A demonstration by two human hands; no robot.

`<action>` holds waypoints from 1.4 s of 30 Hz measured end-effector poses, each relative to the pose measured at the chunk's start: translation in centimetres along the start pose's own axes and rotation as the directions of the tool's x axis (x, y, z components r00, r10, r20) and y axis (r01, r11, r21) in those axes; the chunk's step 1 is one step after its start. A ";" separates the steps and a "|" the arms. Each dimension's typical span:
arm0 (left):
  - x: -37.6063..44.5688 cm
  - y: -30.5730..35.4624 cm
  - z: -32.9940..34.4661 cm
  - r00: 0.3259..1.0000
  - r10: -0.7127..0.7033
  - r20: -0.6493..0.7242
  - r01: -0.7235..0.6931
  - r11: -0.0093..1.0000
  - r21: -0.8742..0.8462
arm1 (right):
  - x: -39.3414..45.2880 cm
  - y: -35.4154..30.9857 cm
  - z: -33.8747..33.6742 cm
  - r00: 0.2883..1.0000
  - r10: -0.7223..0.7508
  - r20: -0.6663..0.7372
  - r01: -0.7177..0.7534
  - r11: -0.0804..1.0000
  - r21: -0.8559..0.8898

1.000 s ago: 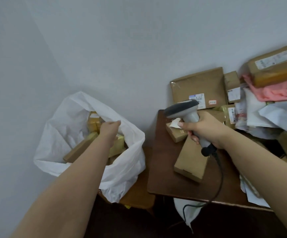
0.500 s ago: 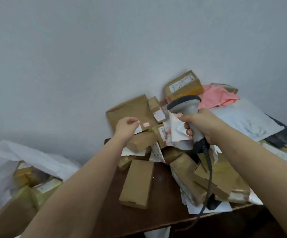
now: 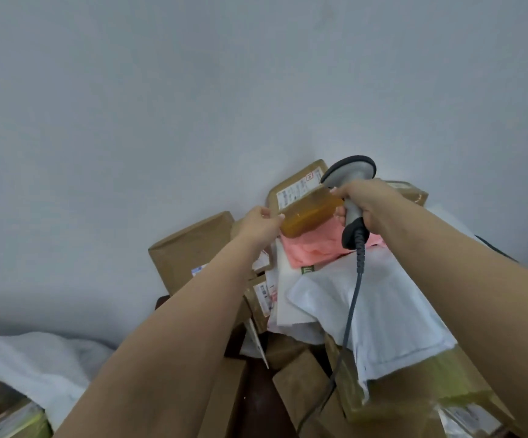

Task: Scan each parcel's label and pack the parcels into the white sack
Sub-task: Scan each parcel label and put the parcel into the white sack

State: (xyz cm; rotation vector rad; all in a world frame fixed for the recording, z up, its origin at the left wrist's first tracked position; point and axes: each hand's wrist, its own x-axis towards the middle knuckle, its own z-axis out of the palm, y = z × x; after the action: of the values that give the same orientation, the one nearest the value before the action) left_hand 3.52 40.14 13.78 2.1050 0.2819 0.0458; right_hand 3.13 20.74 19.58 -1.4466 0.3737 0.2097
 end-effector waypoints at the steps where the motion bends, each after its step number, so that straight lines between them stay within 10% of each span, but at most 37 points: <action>1: 0.9 0.1 0.4 1.000 -0.024 0.003 0.024 1.000 -0.009 | 1.3 -0.2 0.3 1.000 -0.011 -0.024 0.011 1.000 0.000; 14: 5.5 0.1 3.8 0.953 -0.301 0.014 0.279 0.865 -0.416 | 6.3 0.1 1.5 0.992 -0.117 -0.039 0.118 0.992 0.051; 29: -4.5 -1.0 -8.9 0.998 -0.052 0.039 0.063 0.616 -0.785 | -6.3 0.5 6.4 0.981 -0.192 -0.012 0.192 0.974 0.119; 42: -15.6 -15.0 -25.6 0.976 -0.090 -0.199 -0.015 0.881 -0.473 | -20.2 9.6 16.5 0.888 -0.276 0.369 0.341 0.932 -0.123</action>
State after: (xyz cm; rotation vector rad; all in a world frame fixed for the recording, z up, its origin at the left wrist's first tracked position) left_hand -18.09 65.72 15.74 1.6046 0.3983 0.2943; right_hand -17.00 39.89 19.55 -1.5941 -0.1729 0.2391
